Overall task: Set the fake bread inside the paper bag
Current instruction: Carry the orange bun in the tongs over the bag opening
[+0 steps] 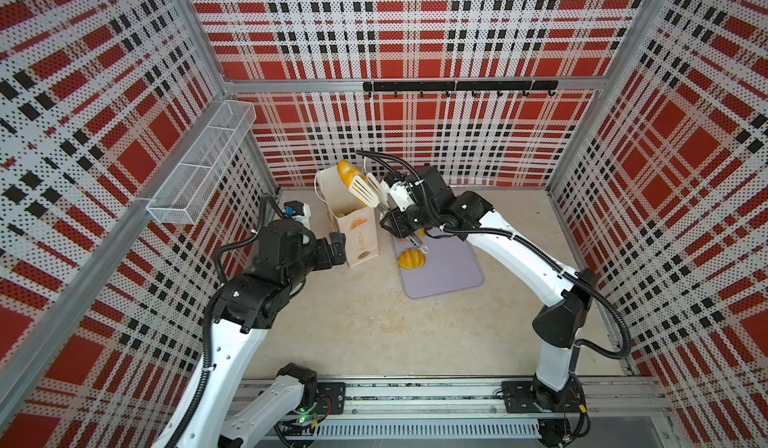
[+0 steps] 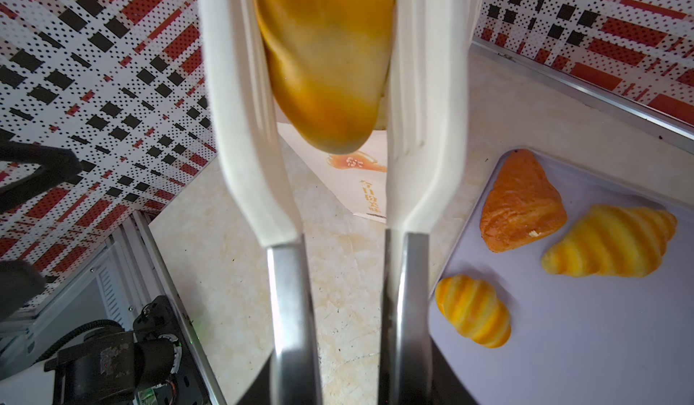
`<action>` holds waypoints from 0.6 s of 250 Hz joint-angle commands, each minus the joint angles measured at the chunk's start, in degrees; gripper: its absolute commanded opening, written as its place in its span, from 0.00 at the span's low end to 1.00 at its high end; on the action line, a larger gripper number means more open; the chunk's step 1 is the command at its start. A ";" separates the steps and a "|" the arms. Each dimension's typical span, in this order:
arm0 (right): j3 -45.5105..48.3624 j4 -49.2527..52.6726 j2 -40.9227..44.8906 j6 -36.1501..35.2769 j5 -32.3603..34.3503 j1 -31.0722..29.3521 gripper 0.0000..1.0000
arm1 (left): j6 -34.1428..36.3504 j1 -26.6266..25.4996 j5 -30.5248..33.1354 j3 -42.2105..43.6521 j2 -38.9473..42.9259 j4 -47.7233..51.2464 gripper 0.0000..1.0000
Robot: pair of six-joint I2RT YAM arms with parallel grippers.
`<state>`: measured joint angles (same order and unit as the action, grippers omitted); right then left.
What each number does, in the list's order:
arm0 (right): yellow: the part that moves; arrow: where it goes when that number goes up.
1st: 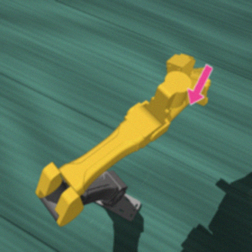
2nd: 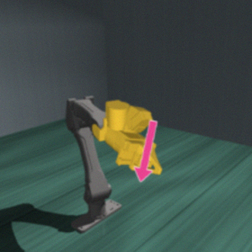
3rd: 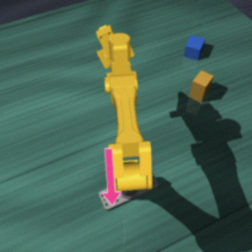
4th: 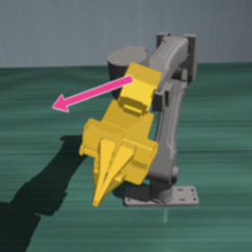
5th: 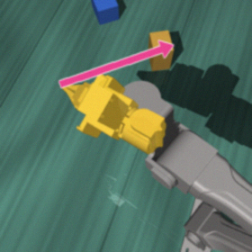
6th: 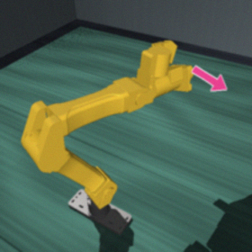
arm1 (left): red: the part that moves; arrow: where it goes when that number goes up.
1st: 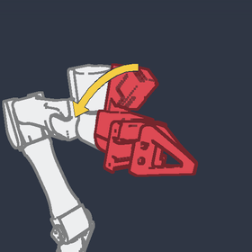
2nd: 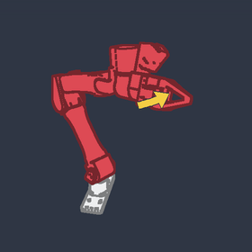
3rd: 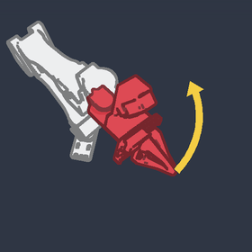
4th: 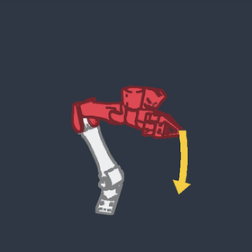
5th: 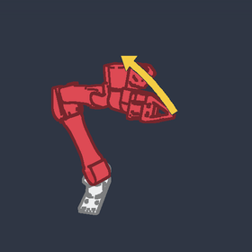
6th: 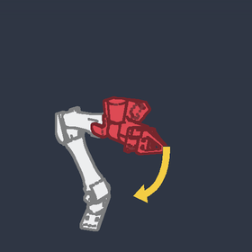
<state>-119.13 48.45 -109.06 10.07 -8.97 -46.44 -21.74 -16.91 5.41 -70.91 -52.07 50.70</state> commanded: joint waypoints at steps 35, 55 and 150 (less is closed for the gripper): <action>-7.78 -1.62 -4.54 -1.54 0.61 -0.32 0.40 | -0.42 2.48 -3.07 2.25 -0.24 -0.05 1.00; -9.38 -1.25 -5.70 -1.83 1.94 -0.21 0.41 | -0.41 2.45 -3.86 2.62 -0.70 -0.42 1.00; -13.27 1.13 -9.10 -2.95 5.63 0.56 0.42 | -0.80 2.66 -2.48 3.58 -0.84 -1.30 0.99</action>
<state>-130.41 51.59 -117.60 8.49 -5.15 -46.15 -21.89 -14.83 1.98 -68.45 -53.67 50.61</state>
